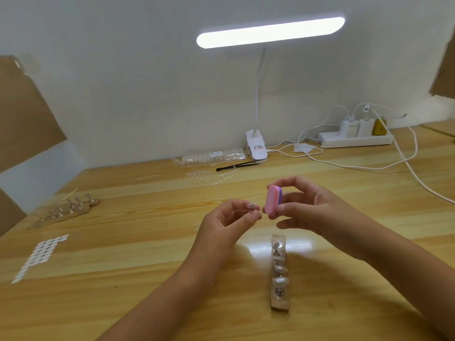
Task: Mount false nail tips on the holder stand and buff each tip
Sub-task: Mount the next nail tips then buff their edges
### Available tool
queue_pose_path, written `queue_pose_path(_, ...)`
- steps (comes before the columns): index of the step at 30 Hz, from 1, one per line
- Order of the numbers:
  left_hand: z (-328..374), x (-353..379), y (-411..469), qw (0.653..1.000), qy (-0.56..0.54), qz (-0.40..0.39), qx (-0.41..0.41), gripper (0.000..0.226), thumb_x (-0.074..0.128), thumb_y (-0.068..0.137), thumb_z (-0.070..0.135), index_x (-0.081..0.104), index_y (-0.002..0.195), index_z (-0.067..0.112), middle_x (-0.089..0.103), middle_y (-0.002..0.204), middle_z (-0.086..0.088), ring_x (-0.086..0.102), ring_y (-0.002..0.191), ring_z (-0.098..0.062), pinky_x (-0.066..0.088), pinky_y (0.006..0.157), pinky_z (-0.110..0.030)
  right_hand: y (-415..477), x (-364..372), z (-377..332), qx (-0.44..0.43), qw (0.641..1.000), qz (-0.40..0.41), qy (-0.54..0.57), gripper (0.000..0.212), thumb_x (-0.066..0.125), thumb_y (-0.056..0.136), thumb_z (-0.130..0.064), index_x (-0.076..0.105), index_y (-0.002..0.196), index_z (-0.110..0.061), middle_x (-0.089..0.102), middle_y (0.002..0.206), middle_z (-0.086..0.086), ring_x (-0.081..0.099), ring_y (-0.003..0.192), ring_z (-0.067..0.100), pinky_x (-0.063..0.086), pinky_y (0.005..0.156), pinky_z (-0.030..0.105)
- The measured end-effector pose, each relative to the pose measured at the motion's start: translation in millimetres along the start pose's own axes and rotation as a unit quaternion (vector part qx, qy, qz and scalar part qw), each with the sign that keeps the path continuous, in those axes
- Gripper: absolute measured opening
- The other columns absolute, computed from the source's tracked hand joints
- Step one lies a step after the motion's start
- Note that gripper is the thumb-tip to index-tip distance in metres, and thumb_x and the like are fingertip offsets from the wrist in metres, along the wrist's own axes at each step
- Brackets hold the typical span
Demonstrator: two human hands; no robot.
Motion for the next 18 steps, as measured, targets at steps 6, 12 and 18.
queue_pose_path(6, -1.0, -3.5, 0.0, 1.000, -0.020, -0.009, -0.002, 0.016, 0.072, 0.076, 0.041, 0.071, 0.089, 0.032, 0.075, 0.085, 0.001, 0.069, 0.086, -0.006, 0.049, 0.076, -0.017, 0.9, -0.7, 4.5, -0.009, 0.999, 0.036, 0.011, 0.028, 0.068, 0.084, -0.013, 0.064, 0.111, -0.012, 0.073, 0.092, 0.002, 0.071, 0.089, 0.019, 0.056, 0.074, 0.023)
queue_pose_path(12, -2.6, -6.5, -0.6, 1.000, -0.025, -0.012, -0.008, 0.018, 0.081, 0.078, 0.042, 0.076, 0.093, 0.035, 0.076, 0.094, 0.003, 0.070, 0.094, -0.007, 0.050, 0.080, -0.013, 0.5, 1.2, 2.1, -0.019, 0.999, 0.036, 0.032, 0.037, 0.071, 0.075, -0.028, 0.068, 0.112, -0.020, 0.073, 0.094, 0.004, 0.070, 0.085, 0.017, 0.056, 0.072, 0.022)
queue_pose_path(18, -5.2, -7.0, -0.8, 0.999, -0.028, 0.004, -0.017, 0.033, 0.071, 0.080, 0.055, 0.076, 0.096, 0.026, 0.076, 0.096, 0.002, 0.069, 0.094, -0.008, 0.051, 0.085, -0.022, 0.0, 5.5, 3.0, -0.023, 0.999, 0.027, 0.012, 0.028, 0.071, 0.076, -0.026, 0.070, 0.104, -0.023, 0.073, 0.093, 0.004, 0.071, 0.087, 0.020, 0.056, 0.074, 0.022)
Point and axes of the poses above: each hand's wrist, its own y-axis towards the middle knuckle, its own x-axis out of the palm, z = x × y, the point moved 10 cm from there along y, towards the middle knuckle
